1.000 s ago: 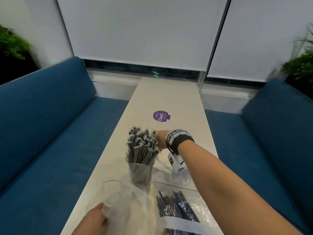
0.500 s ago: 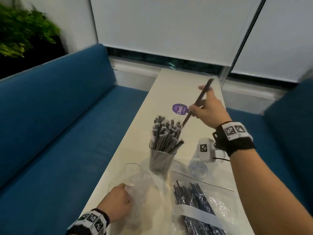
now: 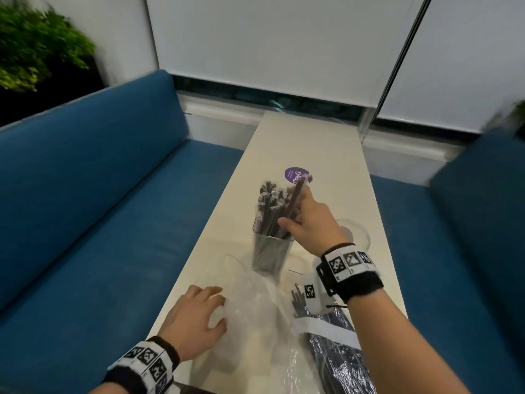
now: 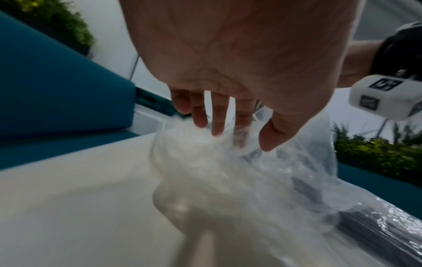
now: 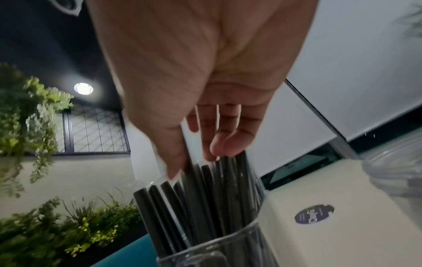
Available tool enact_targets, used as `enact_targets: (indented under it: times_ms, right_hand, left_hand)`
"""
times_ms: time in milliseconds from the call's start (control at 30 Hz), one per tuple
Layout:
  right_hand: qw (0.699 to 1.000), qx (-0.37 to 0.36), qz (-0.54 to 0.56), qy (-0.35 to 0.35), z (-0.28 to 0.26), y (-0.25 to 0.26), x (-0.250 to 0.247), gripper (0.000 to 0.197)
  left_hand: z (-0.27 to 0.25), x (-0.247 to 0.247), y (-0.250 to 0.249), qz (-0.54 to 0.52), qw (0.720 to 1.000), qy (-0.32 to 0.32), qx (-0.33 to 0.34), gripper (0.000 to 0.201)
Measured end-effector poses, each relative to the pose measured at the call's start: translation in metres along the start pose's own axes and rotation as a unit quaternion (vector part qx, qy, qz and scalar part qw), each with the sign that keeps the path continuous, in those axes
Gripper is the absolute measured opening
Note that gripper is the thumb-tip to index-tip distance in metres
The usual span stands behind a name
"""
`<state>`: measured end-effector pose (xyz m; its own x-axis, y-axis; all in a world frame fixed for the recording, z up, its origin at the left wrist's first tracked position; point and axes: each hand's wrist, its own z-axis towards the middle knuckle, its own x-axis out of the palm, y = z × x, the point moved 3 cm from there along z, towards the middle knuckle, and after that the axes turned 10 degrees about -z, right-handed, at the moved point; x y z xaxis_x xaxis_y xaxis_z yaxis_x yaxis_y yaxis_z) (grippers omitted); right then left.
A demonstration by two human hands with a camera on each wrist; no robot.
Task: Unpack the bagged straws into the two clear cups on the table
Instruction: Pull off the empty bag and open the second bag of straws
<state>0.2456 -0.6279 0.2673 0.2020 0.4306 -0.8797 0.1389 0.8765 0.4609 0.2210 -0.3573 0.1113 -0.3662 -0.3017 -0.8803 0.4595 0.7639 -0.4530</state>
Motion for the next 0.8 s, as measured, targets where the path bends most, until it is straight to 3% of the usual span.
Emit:
enact_targets:
  times_ms: [100,167,300,367,433,533,600,666,700,800]
  right_hand:
    - [0.991,-0.034,0.057,-0.115,-0.008,0.004,-0.007,0.076]
    - [0.984,-0.072,0.062,-0.153,-0.007,0.01,-0.012,0.073]
    - [0.981,-0.113,-0.145,-0.066,0.011,0.019,0.008,0.037]
    - [0.968,-0.121,-0.216,-0.031,0.009,0.018,0.02,0.034]
    - [0.956,-0.144,-0.252,-0.05,0.002,0.017,0.023,0.03]
    - [0.943,-0.156,-0.258,-0.142,-0.003,0.018,0.015,0.025]
    - [0.941,-0.153,-0.283,-0.101,-0.005,0.02,0.016,0.022]
    - [0.94,-0.151,-0.305,-0.024,-0.011,0.019,0.02,0.027]
    - [0.946,-0.152,-0.285,-0.021,-0.018,0.017,0.016,0.027]
    - [0.975,-0.124,-0.113,-0.147,-0.059,0.003,-0.017,0.021]
  left_hand:
    - [-0.001,-0.002,-0.003,0.013,0.999,0.031,0.018,0.062]
    - [0.001,-0.001,-0.003,-0.008,0.998,0.057,0.027,0.05]
    - [0.006,-0.003,-0.005,-0.124,0.99,0.063,0.015,0.038]
    - [0.008,-0.006,-0.007,-0.133,0.989,0.058,0.008,0.038]
    - [0.008,-0.008,-0.005,-0.115,0.992,0.05,0.015,0.041]
    - [0.004,-0.013,0.0,-0.12,0.991,0.046,0.029,0.043]
    - [-0.003,-0.017,0.001,-0.143,0.988,0.041,0.041,0.042]
    - [-0.013,-0.028,-0.003,-0.166,0.985,0.007,0.055,0.043]
    - [-0.019,-0.035,-0.006,-0.173,0.982,-0.032,0.061,0.044]
    - [-0.041,-0.06,-0.028,-0.19,0.965,-0.156,0.095,0.036]
